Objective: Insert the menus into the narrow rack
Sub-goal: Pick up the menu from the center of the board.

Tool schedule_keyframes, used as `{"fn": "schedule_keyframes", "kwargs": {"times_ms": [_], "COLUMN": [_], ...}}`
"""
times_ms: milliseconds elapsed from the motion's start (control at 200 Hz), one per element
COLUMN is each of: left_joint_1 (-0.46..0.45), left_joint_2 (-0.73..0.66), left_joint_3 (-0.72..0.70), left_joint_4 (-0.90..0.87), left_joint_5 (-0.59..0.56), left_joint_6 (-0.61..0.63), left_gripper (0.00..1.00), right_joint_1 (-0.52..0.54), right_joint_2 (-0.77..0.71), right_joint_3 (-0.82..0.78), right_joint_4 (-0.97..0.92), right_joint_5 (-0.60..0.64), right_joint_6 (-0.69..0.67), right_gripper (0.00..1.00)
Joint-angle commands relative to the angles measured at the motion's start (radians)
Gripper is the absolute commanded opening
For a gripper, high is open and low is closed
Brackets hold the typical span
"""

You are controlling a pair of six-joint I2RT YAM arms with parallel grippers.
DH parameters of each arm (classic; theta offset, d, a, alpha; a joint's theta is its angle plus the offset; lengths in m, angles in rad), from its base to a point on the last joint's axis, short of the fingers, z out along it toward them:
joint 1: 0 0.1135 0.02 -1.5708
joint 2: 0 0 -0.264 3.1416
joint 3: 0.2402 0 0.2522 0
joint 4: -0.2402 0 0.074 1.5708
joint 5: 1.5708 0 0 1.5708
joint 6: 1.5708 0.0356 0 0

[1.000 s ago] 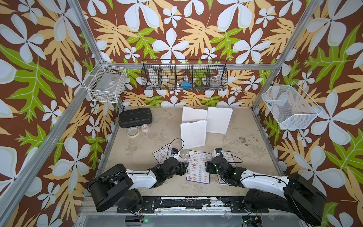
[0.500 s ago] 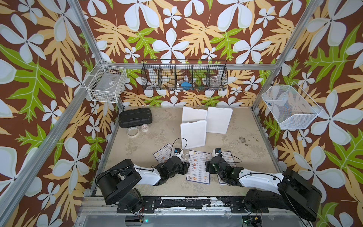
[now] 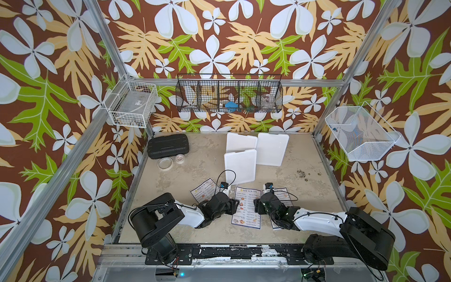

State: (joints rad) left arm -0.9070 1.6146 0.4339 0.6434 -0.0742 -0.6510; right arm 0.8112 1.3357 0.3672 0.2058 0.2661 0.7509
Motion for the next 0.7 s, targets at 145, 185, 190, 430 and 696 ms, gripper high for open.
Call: {"fn": "schedule_keyframes", "kwargs": {"times_ms": [145,185,190,430,696], "left_joint_1": [-0.002,-0.003,-0.003,-0.002,-0.002], "left_joint_2": [0.049,0.057,0.058,0.102,0.096], "left_joint_3": [0.020,0.024,0.024,0.042,0.036], "left_joint_4": [-0.050,-0.050,-0.050,-0.036,-0.024], "left_joint_5": [0.013,0.012,0.012,0.019,0.019], "left_joint_6": [0.004,0.004,0.004,0.004,0.007], "left_gripper": [0.53,0.53,0.53,0.50,0.48], "right_joint_1": [0.006,0.008,0.009,0.009,0.008], "right_joint_2": [0.084,0.100,0.101,0.116,0.096], "right_joint_3": [0.024,0.029,0.029,0.017,0.001], "right_joint_4": [-0.001,0.003,0.005,0.083,0.123], "right_joint_5": [-0.092,-0.099,-0.101,-0.181,-0.225], "right_joint_6": [0.003,0.001,0.001,-0.006,-0.009], "right_gripper": [0.68,0.67,0.67,0.66,0.58]}}
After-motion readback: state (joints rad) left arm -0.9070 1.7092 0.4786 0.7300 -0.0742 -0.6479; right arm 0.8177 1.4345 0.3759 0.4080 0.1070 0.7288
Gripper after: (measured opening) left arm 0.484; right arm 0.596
